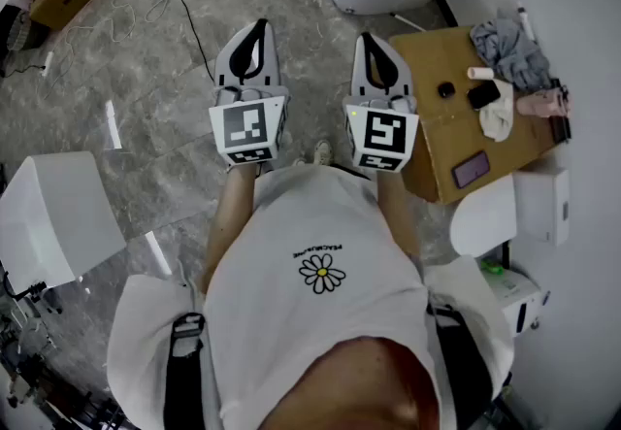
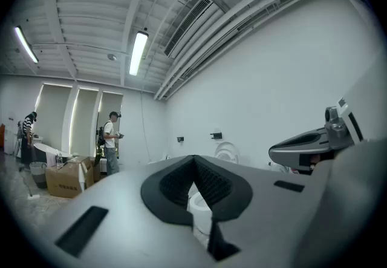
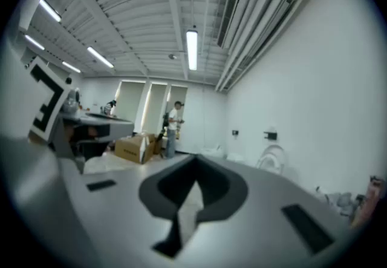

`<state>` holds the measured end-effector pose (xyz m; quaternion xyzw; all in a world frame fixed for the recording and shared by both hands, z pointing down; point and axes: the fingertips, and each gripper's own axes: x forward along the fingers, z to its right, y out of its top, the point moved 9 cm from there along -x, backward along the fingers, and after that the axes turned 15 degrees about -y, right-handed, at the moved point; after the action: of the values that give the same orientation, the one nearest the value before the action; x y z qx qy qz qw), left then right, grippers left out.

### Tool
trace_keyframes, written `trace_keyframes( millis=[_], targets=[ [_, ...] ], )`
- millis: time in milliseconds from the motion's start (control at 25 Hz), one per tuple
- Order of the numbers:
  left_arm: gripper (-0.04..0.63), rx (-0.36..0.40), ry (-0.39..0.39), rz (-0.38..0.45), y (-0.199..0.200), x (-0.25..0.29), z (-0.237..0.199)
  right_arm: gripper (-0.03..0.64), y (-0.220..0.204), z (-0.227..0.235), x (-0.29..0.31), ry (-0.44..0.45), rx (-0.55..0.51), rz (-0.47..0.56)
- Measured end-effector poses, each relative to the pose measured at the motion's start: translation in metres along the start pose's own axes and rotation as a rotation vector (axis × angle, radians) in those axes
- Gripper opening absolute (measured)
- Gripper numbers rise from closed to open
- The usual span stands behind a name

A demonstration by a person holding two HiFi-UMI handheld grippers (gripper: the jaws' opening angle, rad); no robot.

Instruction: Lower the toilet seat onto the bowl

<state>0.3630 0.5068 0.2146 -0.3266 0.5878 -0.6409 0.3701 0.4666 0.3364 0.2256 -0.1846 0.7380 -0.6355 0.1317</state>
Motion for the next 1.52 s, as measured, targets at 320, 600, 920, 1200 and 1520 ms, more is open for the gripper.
trace_keyframes(
  millis=[320,600,920,1200,1520],
  targets=[
    [0.018,-0.005,-0.009,-0.002,0.000,0.008,0.003,0.029,-0.001,0.008,0.005,0.005,0.022,0.004],
    [0.018,-0.001,-0.006,-0.003,-0.001,0.016,0.006,0.029,-0.006,0.015,0.010,0.022,0.071,0.026],
    [0.018,0.007,-0.018,0.012,-0.003,0.032,0.010,0.029,-0.010,0.026,0.024,0.020,0.071,0.028],
    [0.018,0.026,-0.009,0.019,-0.009,0.053,0.017,0.029,-0.026,0.049,0.041,0.028,0.109,0.021],
    [0.018,0.027,-0.007,0.019,-0.019,0.072,0.015,0.029,-0.031,0.057,0.060,0.043,0.112,0.018]
  ],
)
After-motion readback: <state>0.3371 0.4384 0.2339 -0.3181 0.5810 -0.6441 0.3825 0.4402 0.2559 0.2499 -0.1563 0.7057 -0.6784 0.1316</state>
